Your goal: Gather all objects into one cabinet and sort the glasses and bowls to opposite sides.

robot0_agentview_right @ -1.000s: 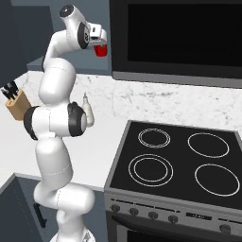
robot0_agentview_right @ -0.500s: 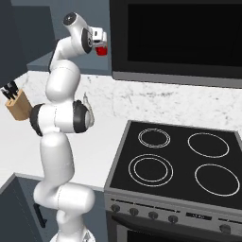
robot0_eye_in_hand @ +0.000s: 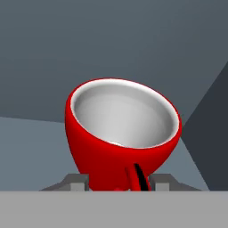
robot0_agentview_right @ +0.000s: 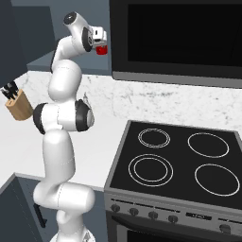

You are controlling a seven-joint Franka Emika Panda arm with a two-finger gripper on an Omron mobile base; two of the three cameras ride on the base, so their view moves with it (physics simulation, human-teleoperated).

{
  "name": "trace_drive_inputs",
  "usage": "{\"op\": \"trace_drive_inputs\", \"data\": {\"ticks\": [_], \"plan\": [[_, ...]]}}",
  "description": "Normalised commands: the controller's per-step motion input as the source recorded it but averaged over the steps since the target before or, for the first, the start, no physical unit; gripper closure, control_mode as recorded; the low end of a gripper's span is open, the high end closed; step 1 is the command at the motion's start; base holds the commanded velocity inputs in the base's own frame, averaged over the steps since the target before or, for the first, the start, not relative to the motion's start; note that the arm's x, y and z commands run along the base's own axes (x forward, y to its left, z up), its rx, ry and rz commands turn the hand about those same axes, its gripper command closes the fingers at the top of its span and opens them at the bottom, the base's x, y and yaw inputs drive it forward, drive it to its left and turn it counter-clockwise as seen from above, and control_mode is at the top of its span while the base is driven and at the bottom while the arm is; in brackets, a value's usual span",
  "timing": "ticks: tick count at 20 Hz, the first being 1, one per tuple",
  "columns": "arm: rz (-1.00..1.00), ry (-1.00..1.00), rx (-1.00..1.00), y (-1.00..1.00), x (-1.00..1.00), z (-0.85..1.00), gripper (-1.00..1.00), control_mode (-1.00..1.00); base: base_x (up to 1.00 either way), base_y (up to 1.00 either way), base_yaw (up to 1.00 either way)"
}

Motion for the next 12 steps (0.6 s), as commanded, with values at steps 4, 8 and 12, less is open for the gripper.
{"op": "trace_drive_inputs", "data": {"ticks": [4,8,12], "plan": [[0.00,0.00,0.00,0.00,0.06,-0.30,1.00,-1.00,0.00,0.00,0.00],[-0.02,0.00,0.00,0.00,0.08,-0.30,1.00,-1.00,0.00,0.00,0.00],[-0.08,-0.27,0.00,0.01,-0.29,0.00,1.00,-1.00,0.00,0.00,0.00]]}}
